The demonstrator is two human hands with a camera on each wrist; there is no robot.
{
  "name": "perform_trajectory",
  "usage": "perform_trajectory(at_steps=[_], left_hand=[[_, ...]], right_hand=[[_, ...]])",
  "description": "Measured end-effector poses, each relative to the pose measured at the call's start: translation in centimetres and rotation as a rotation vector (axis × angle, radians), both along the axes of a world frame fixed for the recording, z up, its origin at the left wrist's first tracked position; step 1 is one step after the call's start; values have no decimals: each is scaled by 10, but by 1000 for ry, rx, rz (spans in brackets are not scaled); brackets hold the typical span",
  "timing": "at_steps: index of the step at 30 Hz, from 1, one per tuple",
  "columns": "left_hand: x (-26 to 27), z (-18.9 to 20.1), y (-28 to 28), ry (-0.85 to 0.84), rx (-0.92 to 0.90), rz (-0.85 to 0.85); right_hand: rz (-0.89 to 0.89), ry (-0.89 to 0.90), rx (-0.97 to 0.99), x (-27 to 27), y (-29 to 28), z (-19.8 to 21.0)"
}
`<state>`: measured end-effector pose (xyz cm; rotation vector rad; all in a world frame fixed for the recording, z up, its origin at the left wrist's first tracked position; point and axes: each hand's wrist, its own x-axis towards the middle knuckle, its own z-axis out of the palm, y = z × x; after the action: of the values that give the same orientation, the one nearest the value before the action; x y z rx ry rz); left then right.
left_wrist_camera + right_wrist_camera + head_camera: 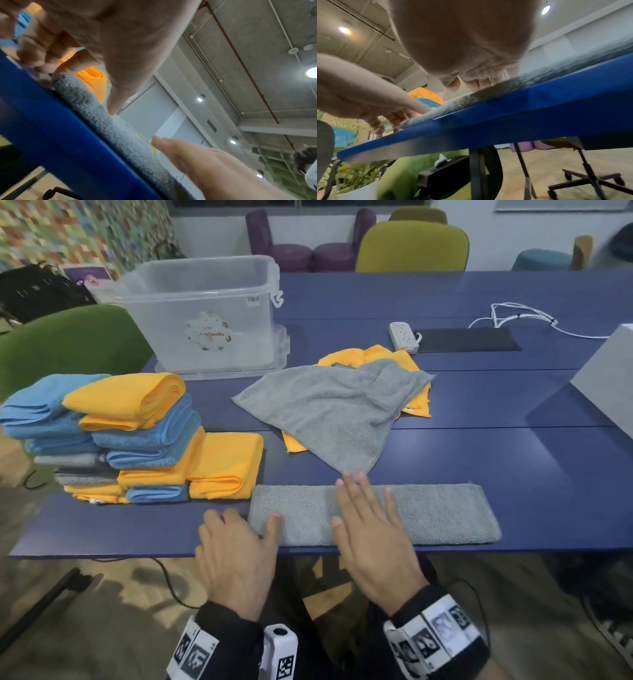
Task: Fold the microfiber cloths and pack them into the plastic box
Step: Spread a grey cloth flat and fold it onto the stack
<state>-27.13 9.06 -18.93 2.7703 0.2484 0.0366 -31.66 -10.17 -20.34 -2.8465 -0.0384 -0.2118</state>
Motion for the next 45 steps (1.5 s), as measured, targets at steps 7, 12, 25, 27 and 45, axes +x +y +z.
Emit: perform_trajectory(at_steps=[7, 12, 25, 27, 45], left_hand=[[15, 10, -10, 164, -107, -5], [25, 17, -5, 201, -435, 9], [10, 56, -63, -65, -968, -197], [5, 56, -81, -113, -856, -271], [-10, 4, -107, -95, -190, -813]], right_hand=[[-17, 18, -46, 10, 18, -28], [-40, -5, -62, 10, 20, -28], [-28, -88, 715, 14, -8, -5], [-234, -210, 957, 9, -16, 14], [-403, 179, 1098, 8, -61, 27]])
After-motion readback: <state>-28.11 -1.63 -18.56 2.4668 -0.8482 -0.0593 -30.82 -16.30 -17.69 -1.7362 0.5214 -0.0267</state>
